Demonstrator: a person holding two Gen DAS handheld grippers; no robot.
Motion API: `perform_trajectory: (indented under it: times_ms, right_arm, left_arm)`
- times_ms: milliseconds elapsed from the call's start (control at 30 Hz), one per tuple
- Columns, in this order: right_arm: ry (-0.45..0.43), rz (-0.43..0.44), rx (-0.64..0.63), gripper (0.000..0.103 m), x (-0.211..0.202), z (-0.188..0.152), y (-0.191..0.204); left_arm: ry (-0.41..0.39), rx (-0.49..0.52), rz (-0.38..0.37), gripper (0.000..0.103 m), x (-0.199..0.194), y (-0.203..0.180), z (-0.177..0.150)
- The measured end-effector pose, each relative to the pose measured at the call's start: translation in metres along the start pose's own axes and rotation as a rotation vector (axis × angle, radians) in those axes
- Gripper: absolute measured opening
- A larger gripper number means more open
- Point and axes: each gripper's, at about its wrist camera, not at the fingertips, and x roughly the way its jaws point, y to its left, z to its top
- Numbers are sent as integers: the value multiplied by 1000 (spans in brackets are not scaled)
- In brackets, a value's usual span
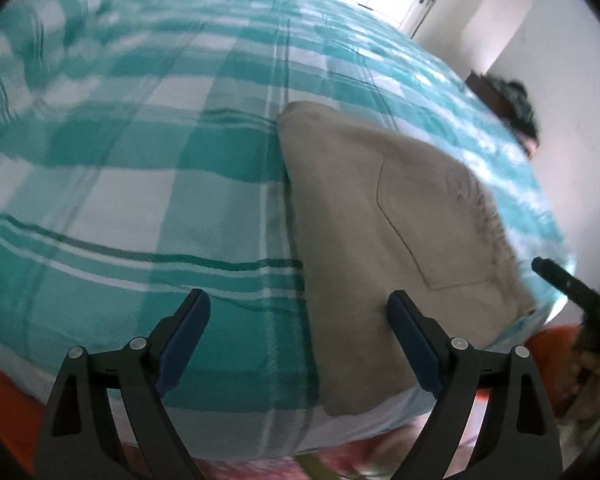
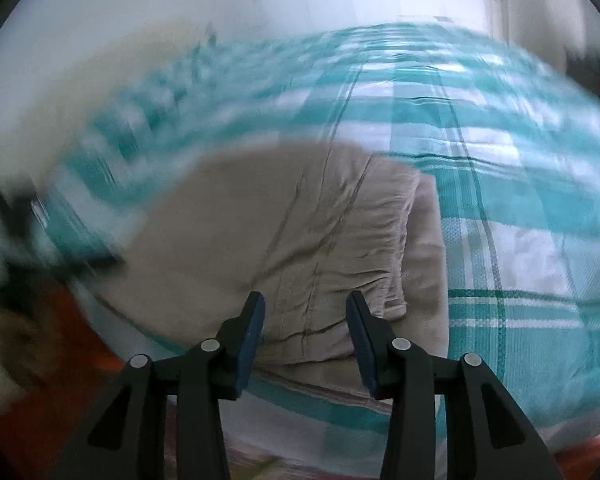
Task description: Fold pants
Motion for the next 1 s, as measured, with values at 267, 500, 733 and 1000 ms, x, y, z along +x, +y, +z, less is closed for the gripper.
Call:
perform_trajectory:
  times_ms: [267, 500, 733, 1000]
  right_arm:
    - [196, 105, 309, 70, 48, 31, -93]
    - [288, 73, 199, 37, 76, 50, -64]
    - [212, 37, -86, 25, 44, 98, 13]
    - [83, 34, -114, 25, 80, 210, 20]
  left_arm:
    - [182, 4, -124, 91, 59, -13, 42]
    - [138, 77, -38, 11, 35, -51, 59]
    - [7, 196, -46, 11, -7, -91, 114]
    - [-144, 232, 88, 15, 16, -84, 222]
